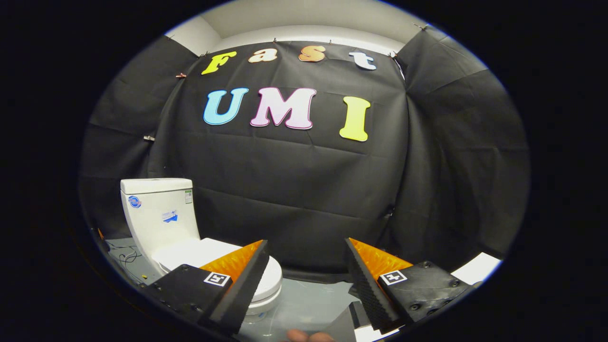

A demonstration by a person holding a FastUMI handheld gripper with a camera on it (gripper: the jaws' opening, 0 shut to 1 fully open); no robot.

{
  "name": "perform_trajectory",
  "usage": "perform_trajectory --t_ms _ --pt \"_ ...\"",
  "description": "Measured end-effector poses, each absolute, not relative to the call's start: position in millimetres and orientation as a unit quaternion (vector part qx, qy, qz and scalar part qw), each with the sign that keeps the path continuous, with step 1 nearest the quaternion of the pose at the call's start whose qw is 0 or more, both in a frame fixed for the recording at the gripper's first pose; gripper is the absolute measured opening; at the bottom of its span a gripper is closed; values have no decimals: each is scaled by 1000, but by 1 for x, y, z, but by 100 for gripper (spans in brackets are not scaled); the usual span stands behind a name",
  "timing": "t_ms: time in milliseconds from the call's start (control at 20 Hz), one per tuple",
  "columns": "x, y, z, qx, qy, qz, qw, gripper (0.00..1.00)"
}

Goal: Open the toilet lid.

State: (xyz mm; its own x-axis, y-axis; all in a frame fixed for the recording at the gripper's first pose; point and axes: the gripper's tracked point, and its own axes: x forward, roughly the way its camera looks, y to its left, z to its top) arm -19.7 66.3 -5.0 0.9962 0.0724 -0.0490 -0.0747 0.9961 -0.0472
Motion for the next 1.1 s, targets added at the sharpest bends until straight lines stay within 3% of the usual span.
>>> perform_trajectory --t_ms 700,1100 --pt "-40 125 -26 -15 88 2 996 98" --pt "-37 181 -166 54 266 78 959 99"
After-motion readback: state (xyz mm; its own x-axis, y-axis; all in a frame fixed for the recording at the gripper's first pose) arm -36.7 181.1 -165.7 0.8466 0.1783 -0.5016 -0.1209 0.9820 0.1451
